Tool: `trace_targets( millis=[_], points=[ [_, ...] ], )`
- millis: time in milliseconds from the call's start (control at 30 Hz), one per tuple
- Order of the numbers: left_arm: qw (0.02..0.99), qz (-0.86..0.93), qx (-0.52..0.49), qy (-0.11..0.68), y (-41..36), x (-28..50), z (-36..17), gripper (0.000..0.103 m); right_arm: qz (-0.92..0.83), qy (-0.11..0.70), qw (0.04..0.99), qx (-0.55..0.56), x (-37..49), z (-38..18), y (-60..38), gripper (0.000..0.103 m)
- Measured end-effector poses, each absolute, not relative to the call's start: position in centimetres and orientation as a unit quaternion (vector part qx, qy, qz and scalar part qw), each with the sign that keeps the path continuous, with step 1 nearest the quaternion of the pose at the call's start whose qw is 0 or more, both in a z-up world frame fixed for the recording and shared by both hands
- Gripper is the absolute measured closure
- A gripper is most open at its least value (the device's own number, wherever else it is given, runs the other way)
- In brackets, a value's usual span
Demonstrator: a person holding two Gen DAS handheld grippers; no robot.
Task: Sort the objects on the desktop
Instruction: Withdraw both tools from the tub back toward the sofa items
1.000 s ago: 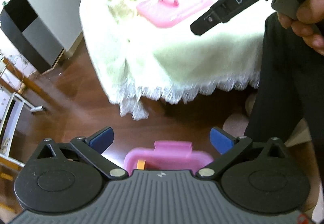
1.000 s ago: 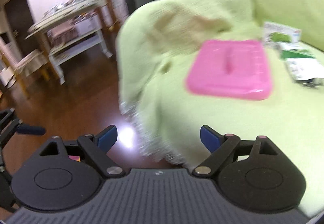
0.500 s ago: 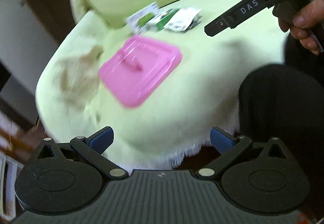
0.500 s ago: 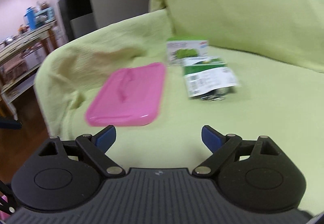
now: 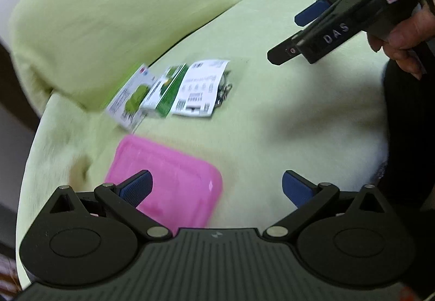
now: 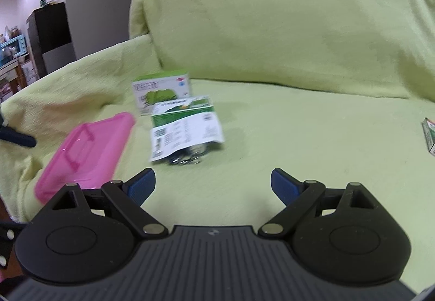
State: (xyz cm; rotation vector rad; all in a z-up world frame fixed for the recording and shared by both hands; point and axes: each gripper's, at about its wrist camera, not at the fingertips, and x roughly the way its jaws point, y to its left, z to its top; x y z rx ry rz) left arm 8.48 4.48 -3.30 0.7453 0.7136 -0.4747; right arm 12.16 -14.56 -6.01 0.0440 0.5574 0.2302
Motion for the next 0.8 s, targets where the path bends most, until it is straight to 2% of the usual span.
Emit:
trace_targets(
  millis=[367,800],
  points=[
    [0.809,-0.295,0.379,0.340,-0.2,18.1,-5.3,0.001,0.092,0.265,0.959,0.038,16.1,-8.5,-15.7,0.013],
    [0.786,-0.334,0.347,0.388,-1.4,26.3,-8.0,0.001,0.098,0.252,0.962,0.024,18.4,-10.0,-14.9,0.014]
  ],
)
